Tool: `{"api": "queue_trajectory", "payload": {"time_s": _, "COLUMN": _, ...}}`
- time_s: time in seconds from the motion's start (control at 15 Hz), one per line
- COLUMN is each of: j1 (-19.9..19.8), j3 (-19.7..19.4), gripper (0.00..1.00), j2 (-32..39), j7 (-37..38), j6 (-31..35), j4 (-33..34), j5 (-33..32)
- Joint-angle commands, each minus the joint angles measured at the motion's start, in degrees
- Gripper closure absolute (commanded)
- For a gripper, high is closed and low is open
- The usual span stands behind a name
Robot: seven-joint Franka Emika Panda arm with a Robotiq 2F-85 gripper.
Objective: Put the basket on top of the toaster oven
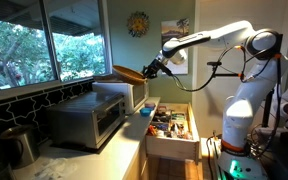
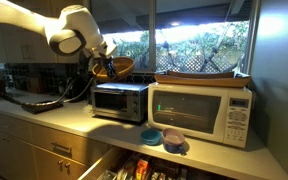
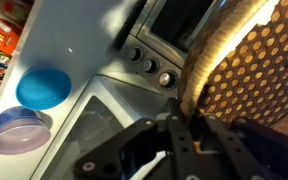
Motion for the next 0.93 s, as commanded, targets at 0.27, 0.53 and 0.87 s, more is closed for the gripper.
{"api": "queue_trajectory", "payload": {"time_s": 0.27, "j1": -0.4, "j3": -0.1, "gripper": 0.90, "j2": 10.6, "j7": 2.1, "j6": -12.8, "j4": 17.8, "j5": 1.6}}
{"api": "queue_trajectory", "payload": {"time_s": 0.53, "j1": -0.3, "j3": -0.1, "gripper": 0.90, "j2": 14.0, "j7": 2.2, "j6": -13.9, "j4": 21.8, "j5": 1.5}}
{"api": "queue_trajectory", "payload": {"time_s": 0.87, "j1": 0.3, "j3": 1.5, "gripper": 0.98, "j2": 23.4, "j7": 8.6, "j6": -21.0, "j4": 32.9, "j5": -0.7}}
